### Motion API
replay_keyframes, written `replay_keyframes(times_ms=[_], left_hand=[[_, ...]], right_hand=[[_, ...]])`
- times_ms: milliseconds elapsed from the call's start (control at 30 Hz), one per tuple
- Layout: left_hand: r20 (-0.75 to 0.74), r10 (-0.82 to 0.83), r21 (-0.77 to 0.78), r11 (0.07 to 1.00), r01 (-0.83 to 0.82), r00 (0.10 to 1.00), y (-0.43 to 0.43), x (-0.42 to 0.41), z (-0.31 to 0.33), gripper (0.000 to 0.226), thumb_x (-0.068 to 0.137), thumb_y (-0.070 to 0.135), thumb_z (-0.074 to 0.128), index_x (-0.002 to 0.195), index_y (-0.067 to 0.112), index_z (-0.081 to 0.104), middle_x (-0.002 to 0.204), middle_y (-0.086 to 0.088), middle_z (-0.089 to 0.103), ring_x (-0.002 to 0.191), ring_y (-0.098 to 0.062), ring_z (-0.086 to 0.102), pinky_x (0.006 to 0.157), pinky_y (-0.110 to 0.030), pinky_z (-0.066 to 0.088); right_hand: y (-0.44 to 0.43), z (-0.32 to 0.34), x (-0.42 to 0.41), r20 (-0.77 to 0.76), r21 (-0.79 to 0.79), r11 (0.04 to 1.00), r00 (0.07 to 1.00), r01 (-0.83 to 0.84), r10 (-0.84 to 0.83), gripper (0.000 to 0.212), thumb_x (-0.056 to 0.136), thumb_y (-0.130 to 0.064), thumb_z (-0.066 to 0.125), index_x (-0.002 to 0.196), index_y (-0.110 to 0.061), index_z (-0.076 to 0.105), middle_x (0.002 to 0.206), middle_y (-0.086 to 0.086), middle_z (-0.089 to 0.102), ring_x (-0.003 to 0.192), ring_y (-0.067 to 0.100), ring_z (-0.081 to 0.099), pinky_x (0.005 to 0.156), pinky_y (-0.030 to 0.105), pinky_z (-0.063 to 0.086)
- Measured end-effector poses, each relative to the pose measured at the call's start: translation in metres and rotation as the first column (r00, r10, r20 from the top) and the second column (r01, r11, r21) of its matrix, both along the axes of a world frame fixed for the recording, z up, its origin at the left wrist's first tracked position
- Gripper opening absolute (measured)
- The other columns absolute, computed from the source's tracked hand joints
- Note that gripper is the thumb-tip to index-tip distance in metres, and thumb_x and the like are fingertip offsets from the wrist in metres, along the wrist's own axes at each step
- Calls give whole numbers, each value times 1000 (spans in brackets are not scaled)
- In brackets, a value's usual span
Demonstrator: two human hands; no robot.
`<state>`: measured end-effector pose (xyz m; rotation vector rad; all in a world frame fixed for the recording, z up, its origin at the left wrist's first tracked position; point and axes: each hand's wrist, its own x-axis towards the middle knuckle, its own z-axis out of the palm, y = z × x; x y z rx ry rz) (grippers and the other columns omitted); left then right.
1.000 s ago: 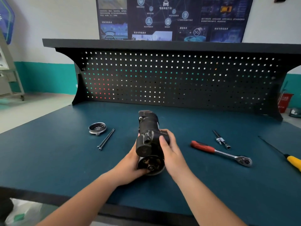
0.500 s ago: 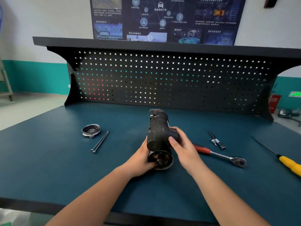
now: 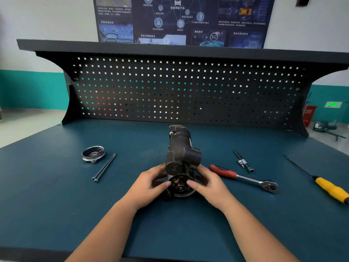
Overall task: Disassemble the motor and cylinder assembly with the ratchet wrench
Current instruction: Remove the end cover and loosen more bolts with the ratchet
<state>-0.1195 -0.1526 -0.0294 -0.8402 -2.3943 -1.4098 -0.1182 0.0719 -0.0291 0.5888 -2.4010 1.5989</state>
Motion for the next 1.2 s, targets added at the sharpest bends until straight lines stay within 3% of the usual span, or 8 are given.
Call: replay_keyframes(times_ms=[300, 433, 567, 667, 767, 900, 1133, 1200], left_hand=[[-269, 96, -172, 974, -146, 958, 9, 3, -2, 31, 89, 11, 59, 110, 33, 58, 100, 31, 52, 91, 3, 55, 77, 2, 36], [-211, 184, -253, 938, -236, 960, 11, 11, 0, 31, 94, 17, 54, 125, 18, 55, 111, 16, 52, 104, -13, 59, 81, -17, 42], [-69, 363, -337, 868, -365, 929, 3, 35, -7, 63, 91, 30, 59, 146, 22, 29, 138, 13, 38, 117, -5, 51, 92, -25, 44], [-141, 424, -150, 884, -443, 895, 4, 66, -13, 46, 88, 16, 63, 131, 22, 48, 128, 8, 47, 111, -6, 53, 89, -25, 45], [-252, 173, -111, 972, -206, 952, 19, 93, -6, 31, 86, 0, 53, 104, 21, 68, 109, 10, 60, 99, 3, 56, 85, -15, 45], [-120, -129, -337, 938, 82, 984, 32, 103, -4, 27, 88, 6, 53, 103, 20, 71, 100, 12, 66, 95, 5, 58, 87, -16, 45], [-126, 26, -191, 980, -50, 992, 44, 111, -5, 28, 89, 12, 55, 114, 22, 65, 103, 15, 63, 96, 7, 56, 86, -12, 44], [-90, 24, -111, 993, -34, 996, 61, 121, -4, 29, 90, 13, 55, 113, 26, 63, 104, 16, 62, 97, 6, 56, 83, -11, 43]], right_hand=[[-5, -4, 1, -32, 11, 1000, 999, 13, -13, 45, 87, -12, 68, 130, -16, 57, 139, -5, 52, 131, 4, 43, 111, 21, 31], [-5, -1, 3, -42, 67, 998, 999, 8, -5, 49, 89, -20, 66, 134, -28, 50, 138, -17, 43, 132, -4, 35, 107, 7, 25], [35, -1, 2, -84, 317, 945, 995, 84, -60, 61, 92, -37, 59, 145, -22, 35, 147, -9, 37, 135, 2, 32, 108, 12, 20], [87, 3, -7, -246, 510, 733, 893, 450, -377, 55, 95, -33, 54, 143, -11, 37, 148, 4, 38, 136, 18, 35, 110, 22, 22], [123, -1, -12, -377, 750, 373, 817, 546, -437, 50, 93, -44, 47, 137, -20, 44, 138, 0, 48, 126, 20, 46, 102, 31, 34], [133, -9, -8, -371, 818, 267, 822, 509, -432, 35, 92, -40, 44, 124, -26, 52, 122, -1, 55, 113, 20, 52, 94, 32, 36], [141, -8, 36, -294, 786, 493, 927, 373, -234, 26, 85, -5, 44, 85, -31, 43, 92, -15, 44, 97, 2, 45, 106, 21, 14], [135, -4, 55, -206, 713, 646, 962, 273, -180, 33, 82, 3, 46, 74, -30, 42, 84, -13, 42, 85, -1, 40, 100, 17, 19]])
